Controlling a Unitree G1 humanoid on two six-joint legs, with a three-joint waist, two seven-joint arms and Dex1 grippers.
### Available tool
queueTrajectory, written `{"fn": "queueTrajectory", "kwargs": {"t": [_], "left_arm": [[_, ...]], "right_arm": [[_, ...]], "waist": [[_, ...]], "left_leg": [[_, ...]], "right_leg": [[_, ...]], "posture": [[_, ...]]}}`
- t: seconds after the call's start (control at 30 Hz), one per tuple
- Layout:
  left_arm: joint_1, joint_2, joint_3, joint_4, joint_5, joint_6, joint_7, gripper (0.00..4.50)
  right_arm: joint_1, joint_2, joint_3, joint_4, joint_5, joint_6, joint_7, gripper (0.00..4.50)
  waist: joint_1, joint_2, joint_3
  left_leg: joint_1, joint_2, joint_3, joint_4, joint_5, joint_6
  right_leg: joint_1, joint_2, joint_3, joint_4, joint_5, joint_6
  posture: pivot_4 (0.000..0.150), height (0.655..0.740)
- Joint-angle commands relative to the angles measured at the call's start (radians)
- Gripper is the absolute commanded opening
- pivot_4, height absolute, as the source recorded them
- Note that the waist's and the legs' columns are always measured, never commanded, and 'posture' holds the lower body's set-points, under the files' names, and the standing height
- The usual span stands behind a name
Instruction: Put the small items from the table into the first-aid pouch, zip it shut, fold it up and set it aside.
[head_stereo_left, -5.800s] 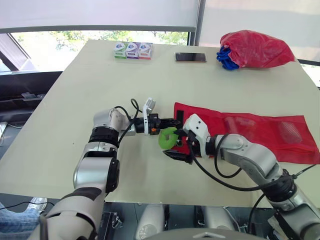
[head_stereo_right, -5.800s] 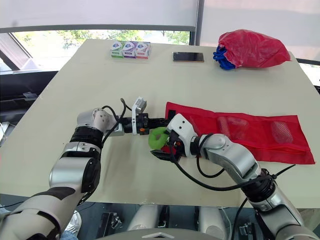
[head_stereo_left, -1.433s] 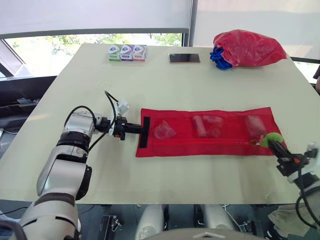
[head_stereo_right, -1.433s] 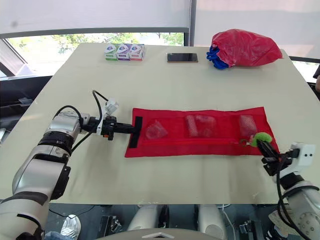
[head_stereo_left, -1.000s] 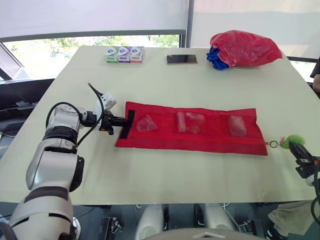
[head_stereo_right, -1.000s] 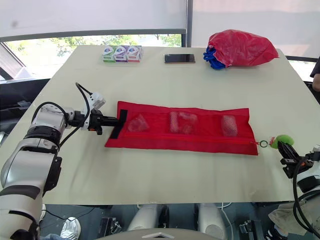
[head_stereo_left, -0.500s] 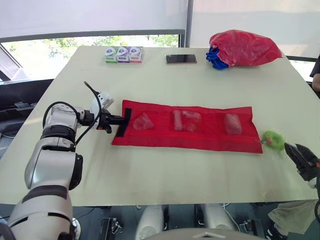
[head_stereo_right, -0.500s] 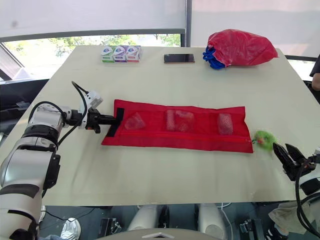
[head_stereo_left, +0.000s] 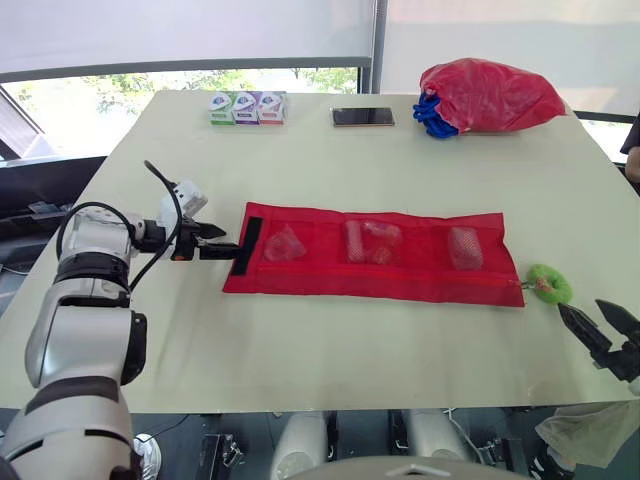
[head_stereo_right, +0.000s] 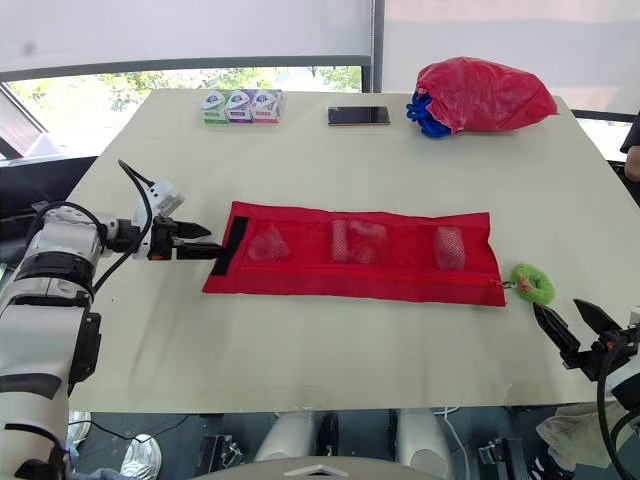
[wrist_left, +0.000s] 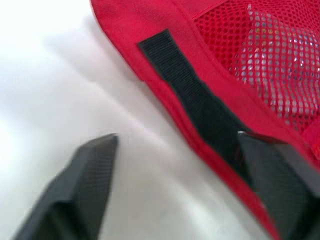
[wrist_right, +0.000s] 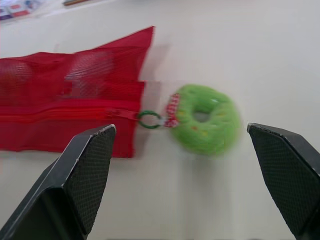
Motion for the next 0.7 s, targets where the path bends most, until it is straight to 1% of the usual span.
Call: {"fn": "queueTrajectory", "kwargs": {"t": [0.03,0.07,0.13,0.2,0.3,0.4,0.47,0.57,0.7], "left_arm": [[0.013,0.061,0.053,-0.099,-0.042,-0.072,-0.110,4.45],[0.017,0.068,0.065,-0.138,-0.068,-0.071,-0.157,4.45],[0.039,0.075,0.087,-0.239,-0.110,-0.045,-0.222,4.45],[0.085,0.076,0.088,-0.381,-0.168,-0.017,-0.252,4.45],[0.141,0.079,0.066,-0.574,-0.236,0.031,-0.257,4.45],[0.168,0.064,0.069,-0.756,-0.318,0.094,-0.257,4.45],[0.181,0.056,0.072,-0.850,-0.354,0.120,-0.257,4.45],[0.194,0.048,0.075,-0.980,-0.414,0.173,-0.252,4.45],[0.214,0.032,0.085,-1.141,-0.529,0.286,-0.233,4.45]], "right_arm": [[0.040,0.033,0.040,-0.141,0.060,0.069,-0.065,4.50],[0.045,0.040,0.053,-0.161,0.064,0.091,-0.093,4.50],[0.049,0.054,0.080,-0.203,0.069,0.126,-0.147,4.50],[0.032,0.091,0.116,-0.251,0.112,0.180,-0.248,4.50],[0.008,0.126,0.148,-0.285,0.154,0.248,-0.373,4.50],[-0.038,0.205,0.159,-0.290,0.265,0.290,-0.545,4.50],[-0.052,0.243,0.165,-0.297,0.356,0.305,-0.623,4.50],[-0.070,0.284,0.174,-0.291,0.453,0.305,-0.747,4.50],[-0.093,0.350,0.209,-0.279,0.565,0.262,-0.877,4.50]], "waist": [[0.001,-0.001,0.000],[0.002,-0.005,0.000],[0.004,-0.006,-0.001],[0.008,-0.006,-0.001],[0.010,-0.006,-0.001],[0.015,-0.006,0.000],[0.019,-0.005,0.000],[0.020,-0.005,0.000],[0.016,-0.006,-0.001]], "left_leg": [[0.000,0.000,0.000,0.000,0.000,0.000],[-0.001,0.000,0.000,0.000,0.000,0.000],[-0.012,0.001,-0.001,0.001,0.000,-0.001],[-0.015,-0.001,0.000,0.002,0.000,-0.001],[-0.015,-0.002,0.000,0.001,0.000,0.000],[-0.016,-0.003,0.000,0.002,0.000,0.000],[-0.016,-0.003,0.000,0.002,0.000,0.000],[-0.015,-0.002,0.000,0.002,0.000,0.000],[-0.015,-0.002,0.000,0.002,0.000,0.000]], "right_leg": [[0.000,0.000,0.000,0.000,0.000,0.000],[-0.001,0.000,0.000,0.000,0.001,-0.002],[-0.011,-0.001,-0.001,0.000,0.004,-0.006],[-0.013,-0.006,-0.004,0.000,0.005,-0.007],[-0.013,-0.014,-0.011,-0.001,0.005,-0.007],[-0.013,-0.019,-0.019,-0.001,0.005,-0.008],[-0.013,-0.019,-0.021,-0.001,0.005,-0.008],[-0.012,-0.018,-0.021,0.000,0.005,-0.008],[-0.012,-0.015,-0.021,0.000,0.005,-0.008]], "posture": [[0.150,0.7400],[0.150,0.7400],[0.150,0.7400],[0.150,0.7400],[0.150,0.7400],[0.150,0.7400],[0.150,0.7400],[0.150,0.7400],[0.150,0.7400]]}}
